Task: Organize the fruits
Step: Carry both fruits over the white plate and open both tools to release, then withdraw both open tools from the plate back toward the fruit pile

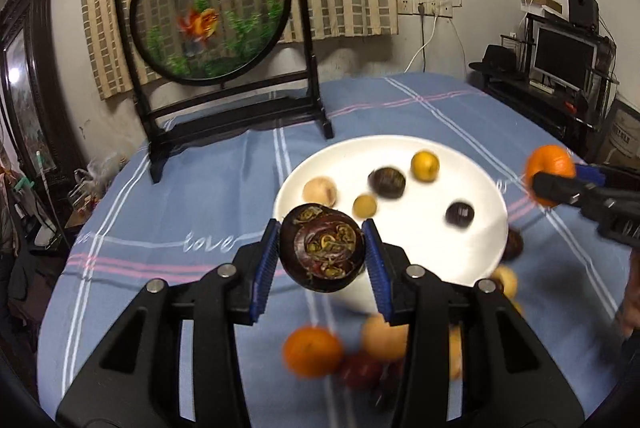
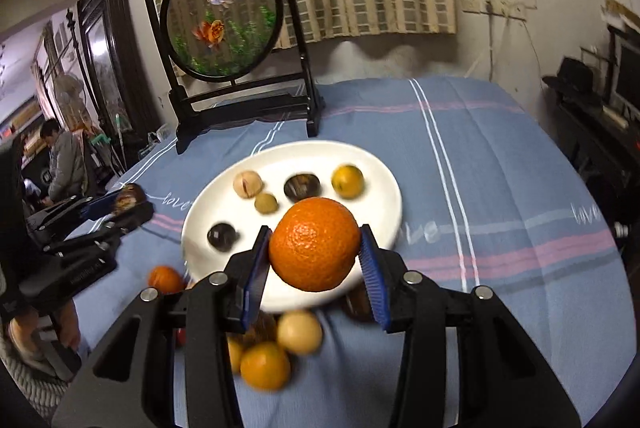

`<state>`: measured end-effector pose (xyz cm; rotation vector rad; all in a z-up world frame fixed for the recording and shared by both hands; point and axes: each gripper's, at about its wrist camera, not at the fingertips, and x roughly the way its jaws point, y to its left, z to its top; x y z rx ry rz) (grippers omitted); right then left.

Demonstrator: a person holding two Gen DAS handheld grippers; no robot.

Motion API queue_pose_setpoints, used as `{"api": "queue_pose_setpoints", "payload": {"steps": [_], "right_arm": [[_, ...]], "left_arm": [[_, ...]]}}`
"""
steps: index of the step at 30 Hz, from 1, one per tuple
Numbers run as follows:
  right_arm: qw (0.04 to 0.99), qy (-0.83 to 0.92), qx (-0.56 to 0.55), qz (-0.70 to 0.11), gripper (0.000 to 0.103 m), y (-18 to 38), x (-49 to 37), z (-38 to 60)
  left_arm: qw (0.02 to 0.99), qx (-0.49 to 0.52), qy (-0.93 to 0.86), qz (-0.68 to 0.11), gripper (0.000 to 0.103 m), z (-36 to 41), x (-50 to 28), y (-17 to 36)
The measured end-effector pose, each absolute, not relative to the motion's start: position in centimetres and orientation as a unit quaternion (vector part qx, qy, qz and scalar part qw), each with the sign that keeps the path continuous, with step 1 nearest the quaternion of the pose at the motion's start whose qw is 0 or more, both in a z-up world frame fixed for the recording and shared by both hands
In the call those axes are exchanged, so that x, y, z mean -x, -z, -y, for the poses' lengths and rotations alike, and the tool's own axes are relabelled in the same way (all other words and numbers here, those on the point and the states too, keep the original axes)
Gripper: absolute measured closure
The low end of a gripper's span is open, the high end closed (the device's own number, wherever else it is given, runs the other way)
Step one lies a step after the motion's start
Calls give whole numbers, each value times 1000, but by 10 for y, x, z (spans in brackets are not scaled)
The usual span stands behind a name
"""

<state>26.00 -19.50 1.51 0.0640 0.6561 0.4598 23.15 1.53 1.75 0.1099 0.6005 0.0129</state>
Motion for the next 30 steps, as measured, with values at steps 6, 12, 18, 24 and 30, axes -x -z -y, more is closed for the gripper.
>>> {"api": "queue_pose_setpoints", "payload": {"steps": [6,12,18,24,30], "right_arm": [[910,-234,-49,-340,59,9,-293,171],[900,-237,-22,-365,59,27,-310,156],[901,-230,1,-368,42,32,-313,149],[917,-225,-11,-330,39,16,-303,164],[919,-216,-46,-327,39,13,-292,185]], "left_arm": [[946,-53,-3,-320,61,-4,-268,6],[937,-56,-7,-344,60,-8,-289,26],[940,-62,-10,-335,29,-6,-293,30],[944,-68,-12,-323,15,-4,-285,26],[954,-45,-7,-296,5,-20,-260,17]]}}
